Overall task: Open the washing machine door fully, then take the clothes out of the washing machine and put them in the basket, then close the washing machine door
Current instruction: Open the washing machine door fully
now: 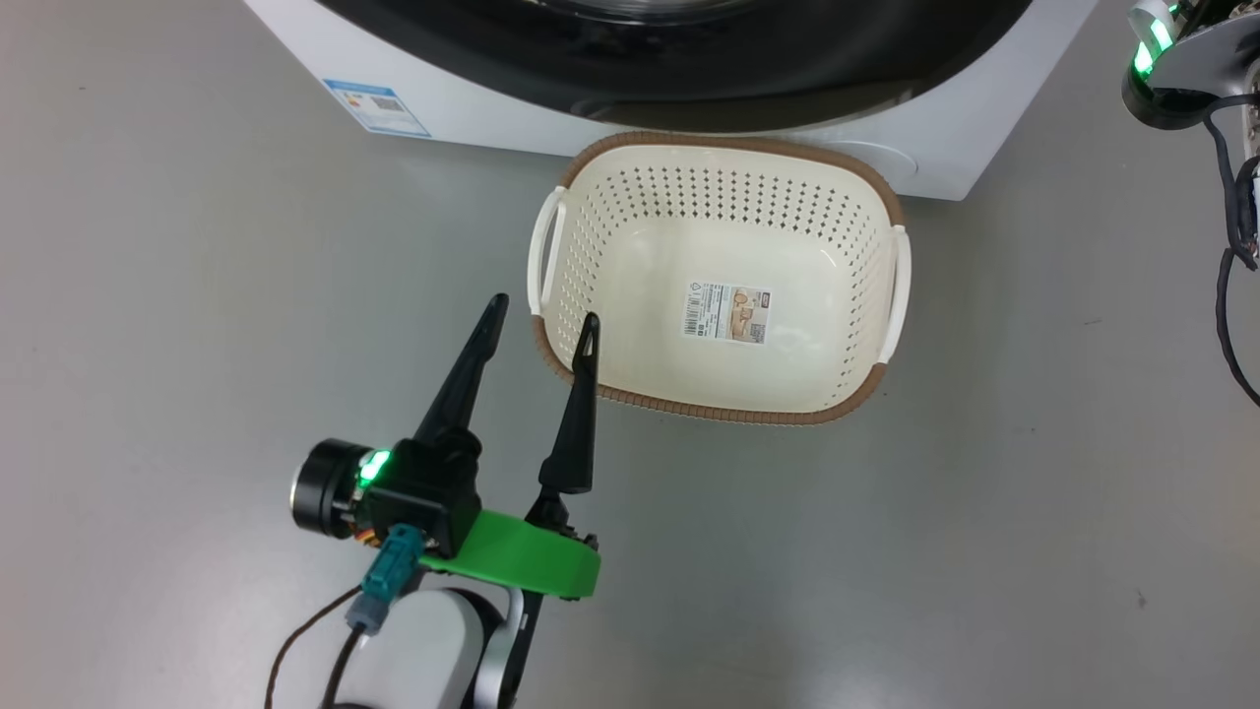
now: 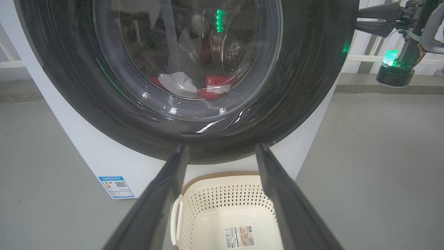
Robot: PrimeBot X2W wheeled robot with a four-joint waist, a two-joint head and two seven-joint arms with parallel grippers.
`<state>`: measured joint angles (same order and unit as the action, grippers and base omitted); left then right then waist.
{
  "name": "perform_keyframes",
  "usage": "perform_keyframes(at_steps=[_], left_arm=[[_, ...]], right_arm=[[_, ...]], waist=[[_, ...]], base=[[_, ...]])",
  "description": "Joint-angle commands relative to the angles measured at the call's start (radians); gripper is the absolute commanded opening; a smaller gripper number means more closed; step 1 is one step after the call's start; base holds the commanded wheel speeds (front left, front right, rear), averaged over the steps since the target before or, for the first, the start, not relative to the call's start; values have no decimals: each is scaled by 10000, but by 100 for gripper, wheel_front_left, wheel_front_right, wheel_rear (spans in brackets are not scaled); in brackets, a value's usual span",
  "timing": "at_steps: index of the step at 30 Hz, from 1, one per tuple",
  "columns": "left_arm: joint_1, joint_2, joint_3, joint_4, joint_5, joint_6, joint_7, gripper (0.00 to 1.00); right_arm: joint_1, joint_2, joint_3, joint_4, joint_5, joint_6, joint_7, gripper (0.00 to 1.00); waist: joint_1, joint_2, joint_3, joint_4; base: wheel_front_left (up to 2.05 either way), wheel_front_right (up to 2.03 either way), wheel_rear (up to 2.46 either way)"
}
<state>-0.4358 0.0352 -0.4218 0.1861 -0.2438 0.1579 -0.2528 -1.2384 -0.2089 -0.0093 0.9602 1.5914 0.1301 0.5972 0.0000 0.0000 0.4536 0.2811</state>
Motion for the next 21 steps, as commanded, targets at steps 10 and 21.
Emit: perform_keyframes(at_steps=[10, 21], left_arm=[[13, 150, 220, -294, -27, 79, -90, 100], [161, 150, 405, -136, 53, 11, -90, 100]], right_arm=[[355, 606, 246, -224, -50, 6, 431, 0], [1167, 620, 263, -884, 114, 6, 1163, 0]], waist=[[0, 0, -95, 162], [0, 0, -461, -103]], base=[[0, 0, 0], [0, 0, 0]])
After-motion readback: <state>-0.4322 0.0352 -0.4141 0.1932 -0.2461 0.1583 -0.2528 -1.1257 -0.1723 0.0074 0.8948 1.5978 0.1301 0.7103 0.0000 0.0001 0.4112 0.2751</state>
